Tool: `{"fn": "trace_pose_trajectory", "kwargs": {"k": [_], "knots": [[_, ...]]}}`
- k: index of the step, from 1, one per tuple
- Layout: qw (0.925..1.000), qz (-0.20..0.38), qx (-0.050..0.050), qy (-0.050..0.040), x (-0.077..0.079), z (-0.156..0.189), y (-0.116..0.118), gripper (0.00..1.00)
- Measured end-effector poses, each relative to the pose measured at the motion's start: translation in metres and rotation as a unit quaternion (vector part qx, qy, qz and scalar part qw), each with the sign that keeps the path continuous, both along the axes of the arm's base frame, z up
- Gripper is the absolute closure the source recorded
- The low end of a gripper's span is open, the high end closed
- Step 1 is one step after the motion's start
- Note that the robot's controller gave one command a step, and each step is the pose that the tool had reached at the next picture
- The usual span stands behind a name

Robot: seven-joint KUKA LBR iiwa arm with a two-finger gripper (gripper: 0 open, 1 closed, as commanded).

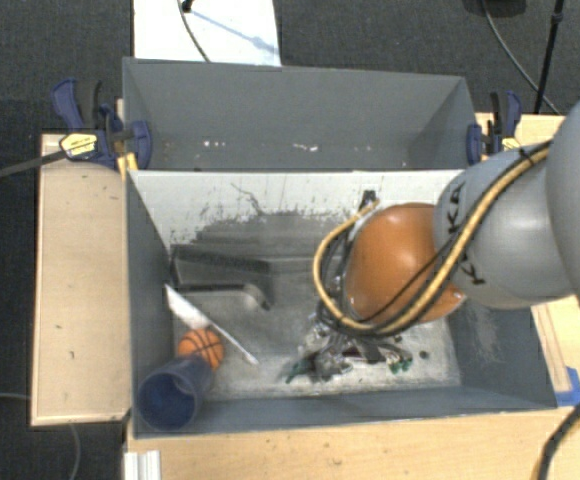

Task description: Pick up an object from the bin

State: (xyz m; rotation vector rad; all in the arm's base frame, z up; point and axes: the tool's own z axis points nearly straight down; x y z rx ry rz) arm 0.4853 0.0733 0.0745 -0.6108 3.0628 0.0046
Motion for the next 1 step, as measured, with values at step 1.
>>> {"fn": "trace_pose_trajectory", "kwargs": {"k": [1], "knots": [[0.9999, 0.014, -0.003, 0.0077, 0.0096, 0.1263, 0.0114, 1.0]]}}
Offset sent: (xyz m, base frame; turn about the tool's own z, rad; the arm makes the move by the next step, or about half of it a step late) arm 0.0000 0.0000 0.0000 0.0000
